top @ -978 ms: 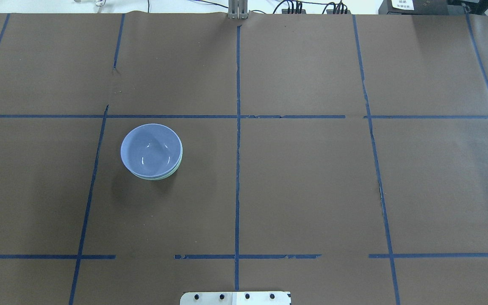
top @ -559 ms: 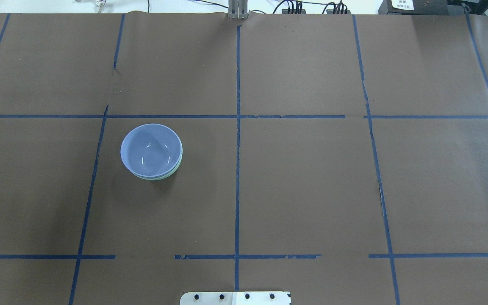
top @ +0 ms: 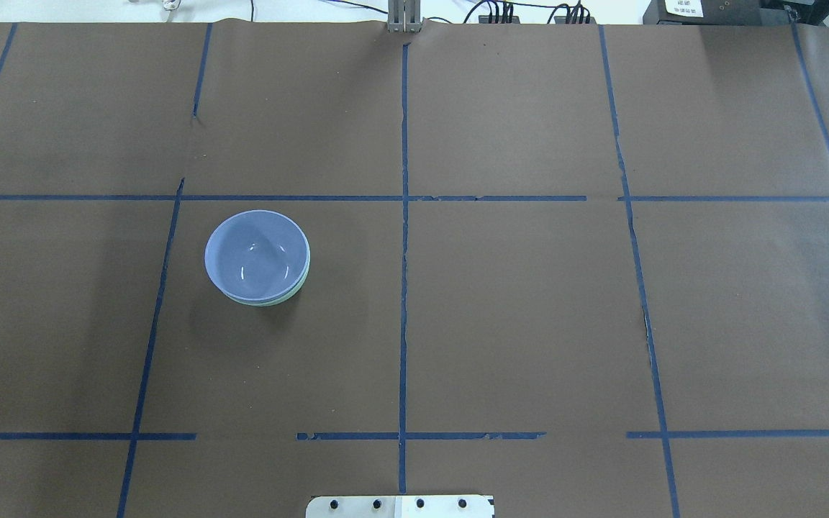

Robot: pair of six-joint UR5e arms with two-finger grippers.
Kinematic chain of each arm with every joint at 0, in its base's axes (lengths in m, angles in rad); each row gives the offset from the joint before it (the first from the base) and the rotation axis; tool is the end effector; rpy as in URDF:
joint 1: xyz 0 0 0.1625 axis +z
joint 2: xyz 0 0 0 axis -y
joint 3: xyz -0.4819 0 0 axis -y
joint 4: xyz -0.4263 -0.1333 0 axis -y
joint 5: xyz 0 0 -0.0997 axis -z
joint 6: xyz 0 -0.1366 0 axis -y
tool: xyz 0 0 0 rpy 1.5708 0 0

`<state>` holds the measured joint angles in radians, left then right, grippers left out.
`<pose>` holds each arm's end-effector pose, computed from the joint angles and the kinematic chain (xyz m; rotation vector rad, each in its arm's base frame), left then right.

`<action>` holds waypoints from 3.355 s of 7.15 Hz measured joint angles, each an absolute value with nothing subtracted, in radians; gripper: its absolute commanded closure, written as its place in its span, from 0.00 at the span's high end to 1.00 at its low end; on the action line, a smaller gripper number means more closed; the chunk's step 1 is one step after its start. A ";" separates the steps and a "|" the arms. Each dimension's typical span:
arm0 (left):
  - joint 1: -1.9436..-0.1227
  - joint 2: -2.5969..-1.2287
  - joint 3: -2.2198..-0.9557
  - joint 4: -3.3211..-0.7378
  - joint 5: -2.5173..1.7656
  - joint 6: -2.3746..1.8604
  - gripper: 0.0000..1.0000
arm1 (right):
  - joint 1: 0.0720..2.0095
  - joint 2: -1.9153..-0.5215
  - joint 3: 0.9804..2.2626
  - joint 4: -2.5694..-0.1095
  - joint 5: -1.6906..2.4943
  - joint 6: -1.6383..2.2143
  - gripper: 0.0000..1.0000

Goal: Stack blue bowl on green bowl

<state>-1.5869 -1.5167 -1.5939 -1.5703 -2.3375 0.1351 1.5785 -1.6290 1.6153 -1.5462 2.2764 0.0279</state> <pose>-0.0465 -0.4959 0.7584 0.0281 0.7671 0.1010 0.0486 -0.4987 0.7523 0.0033 -0.7057 0.0303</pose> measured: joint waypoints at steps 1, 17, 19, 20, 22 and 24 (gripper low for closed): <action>-1.586 -1.516 -1.583 -1.570 -2.348 0.135 1.00 | 1.578 -1.629 1.615 -1.546 2.276 0.028 1.00; -1.586 -1.516 -1.586 -1.582 -2.355 0.038 1.00 | 1.578 -1.629 1.615 -1.547 2.275 0.028 1.00; -1.586 -1.516 -1.590 -1.581 -2.355 0.038 1.00 | 1.578 -1.629 1.615 -1.547 2.275 0.028 1.00; -1.586 -1.517 -1.591 -1.580 -2.355 0.038 1.00 | 1.578 -1.629 1.615 -1.547 2.275 0.028 1.00; -1.586 -1.520 -1.593 -1.580 -2.355 0.038 1.00 | 1.578 -1.629 1.615 -1.546 2.275 0.028 1.00; -1.586 -1.522 -1.592 -1.580 -2.355 0.038 1.00 | 1.578 -1.629 1.615 -1.547 2.276 0.028 1.00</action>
